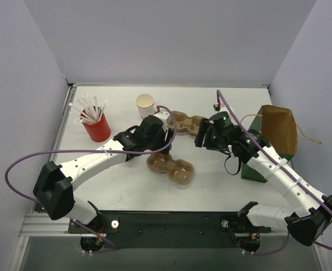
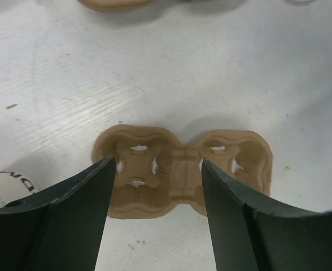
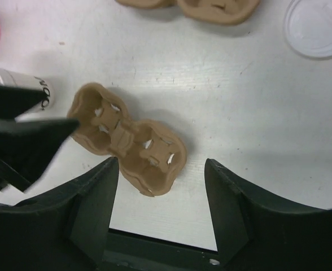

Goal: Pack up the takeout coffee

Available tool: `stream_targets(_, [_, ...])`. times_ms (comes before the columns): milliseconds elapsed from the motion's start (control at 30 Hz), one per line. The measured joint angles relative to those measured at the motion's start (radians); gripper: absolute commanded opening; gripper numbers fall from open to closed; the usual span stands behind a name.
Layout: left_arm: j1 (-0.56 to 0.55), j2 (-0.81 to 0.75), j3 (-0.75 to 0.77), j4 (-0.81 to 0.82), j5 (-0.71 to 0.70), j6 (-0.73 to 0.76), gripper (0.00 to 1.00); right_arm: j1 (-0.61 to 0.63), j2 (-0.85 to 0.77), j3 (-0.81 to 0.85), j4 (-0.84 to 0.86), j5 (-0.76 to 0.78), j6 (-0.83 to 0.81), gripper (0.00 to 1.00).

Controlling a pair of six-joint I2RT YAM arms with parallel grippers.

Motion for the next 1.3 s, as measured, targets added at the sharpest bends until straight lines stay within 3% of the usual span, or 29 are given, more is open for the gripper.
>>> stream_targets(267, [-0.103,0.094,0.003,-0.061,-0.008,0.01,0.85,-0.097,-0.042,0.142,-0.085,-0.024,-0.082,0.63])
stream_targets(733, [-0.119,0.225,0.029,-0.137,0.037,0.085,0.88,-0.114,-0.107,0.182,-0.163,-0.003,-0.09,0.66])
stream_targets(933, [-0.119,0.283,0.064,-0.142,0.068,0.1,0.87,-0.117,-0.105,0.227,-0.199,0.022,-0.09,0.67])
stream_targets(1300, [-0.132,0.357,0.116,-0.161,0.069,0.086,0.74,-0.159,-0.086,0.257,-0.259,0.06,-0.1,0.68])
